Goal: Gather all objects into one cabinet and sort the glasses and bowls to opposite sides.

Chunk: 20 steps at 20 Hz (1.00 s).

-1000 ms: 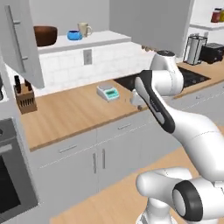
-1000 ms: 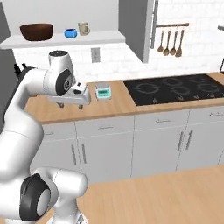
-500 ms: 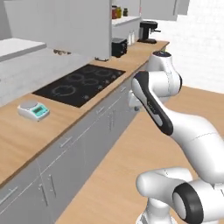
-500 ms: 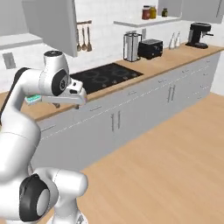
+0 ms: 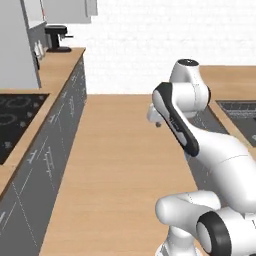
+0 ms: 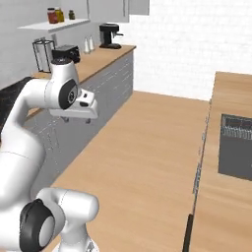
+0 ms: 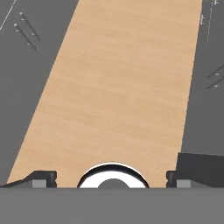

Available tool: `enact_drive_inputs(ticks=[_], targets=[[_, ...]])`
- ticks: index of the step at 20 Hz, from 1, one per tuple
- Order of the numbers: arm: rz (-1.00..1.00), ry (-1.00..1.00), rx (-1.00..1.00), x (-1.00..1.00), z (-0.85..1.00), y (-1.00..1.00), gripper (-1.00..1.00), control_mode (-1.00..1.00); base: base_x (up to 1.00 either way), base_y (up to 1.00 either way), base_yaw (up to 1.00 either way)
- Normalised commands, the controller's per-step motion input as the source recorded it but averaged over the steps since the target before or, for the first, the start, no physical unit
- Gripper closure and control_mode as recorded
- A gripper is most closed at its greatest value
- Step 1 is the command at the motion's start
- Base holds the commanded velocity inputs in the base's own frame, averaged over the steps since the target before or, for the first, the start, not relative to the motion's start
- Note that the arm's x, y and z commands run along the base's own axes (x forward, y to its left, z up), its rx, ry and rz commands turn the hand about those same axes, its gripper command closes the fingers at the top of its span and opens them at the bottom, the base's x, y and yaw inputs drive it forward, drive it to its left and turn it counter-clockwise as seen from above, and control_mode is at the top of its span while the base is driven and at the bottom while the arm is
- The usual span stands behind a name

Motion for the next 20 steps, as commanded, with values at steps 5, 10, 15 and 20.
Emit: enact_drive_inputs(ticks=[5, 10, 15, 20], targets=[[0.0, 0.0, 0.0, 0.0, 0.0, 0.0, -1.0, 1.0, 0.97, 0.02, -0.41], [0.0, 0.0, 0.0, 0.0, 0.0, 0.0, -1.0, 1.0, 0.54, 0.08, -0.2], [0.0, 0.0, 0.0, 0.0, 0.0, 0.0, -1.0, 1.0, 0.38, 0.12, -0.06], [0.0, 0.0, 0.0, 0.0, 0.0, 0.0, -1.0, 1.0, 0.42, 0.13, 0.0]])
